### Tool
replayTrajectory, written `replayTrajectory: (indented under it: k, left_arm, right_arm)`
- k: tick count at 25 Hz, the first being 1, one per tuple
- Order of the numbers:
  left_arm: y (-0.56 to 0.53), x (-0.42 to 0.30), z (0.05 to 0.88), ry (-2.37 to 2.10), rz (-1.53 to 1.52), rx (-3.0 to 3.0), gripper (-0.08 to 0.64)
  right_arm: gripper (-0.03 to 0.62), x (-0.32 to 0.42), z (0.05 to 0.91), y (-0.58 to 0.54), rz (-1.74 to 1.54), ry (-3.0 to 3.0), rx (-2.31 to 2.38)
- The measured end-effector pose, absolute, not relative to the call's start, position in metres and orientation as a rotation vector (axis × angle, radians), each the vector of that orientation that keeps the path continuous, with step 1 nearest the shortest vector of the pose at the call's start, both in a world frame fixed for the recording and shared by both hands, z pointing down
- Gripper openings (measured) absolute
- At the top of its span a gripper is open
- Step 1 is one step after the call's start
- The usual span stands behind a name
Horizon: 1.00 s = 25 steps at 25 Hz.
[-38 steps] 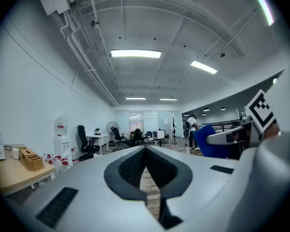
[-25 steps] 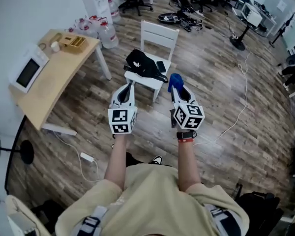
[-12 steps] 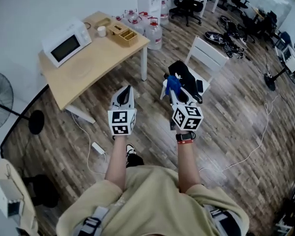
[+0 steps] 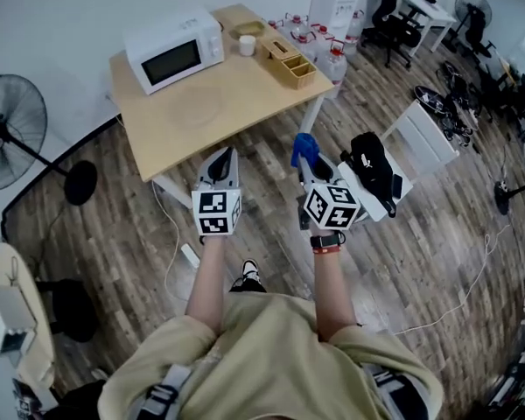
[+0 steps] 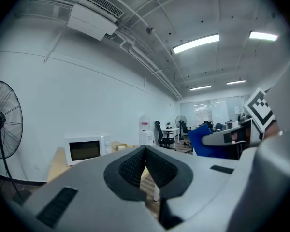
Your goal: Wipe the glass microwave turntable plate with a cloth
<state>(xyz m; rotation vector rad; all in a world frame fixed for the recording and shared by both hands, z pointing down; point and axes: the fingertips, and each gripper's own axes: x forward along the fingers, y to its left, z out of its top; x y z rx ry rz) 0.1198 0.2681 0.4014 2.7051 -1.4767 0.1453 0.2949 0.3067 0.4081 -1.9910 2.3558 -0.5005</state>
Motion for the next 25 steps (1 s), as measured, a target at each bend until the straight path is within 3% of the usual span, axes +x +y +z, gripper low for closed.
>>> replayTrajectory:
  k: [10,25]
  left_arm:
    - [0.201,0.011,0.402,-1.658,0.110,2.604,0.018]
    - [0.079,-0.066,0.405,-1.878,0.093,2.452,0.018]
  right_arm:
    - [0.106,0.173,0.401,0.205,-0.482,2.544,-1.773]
    - [0.106,0.083,0.402,0.052,-0.470,2.737,-1.506]
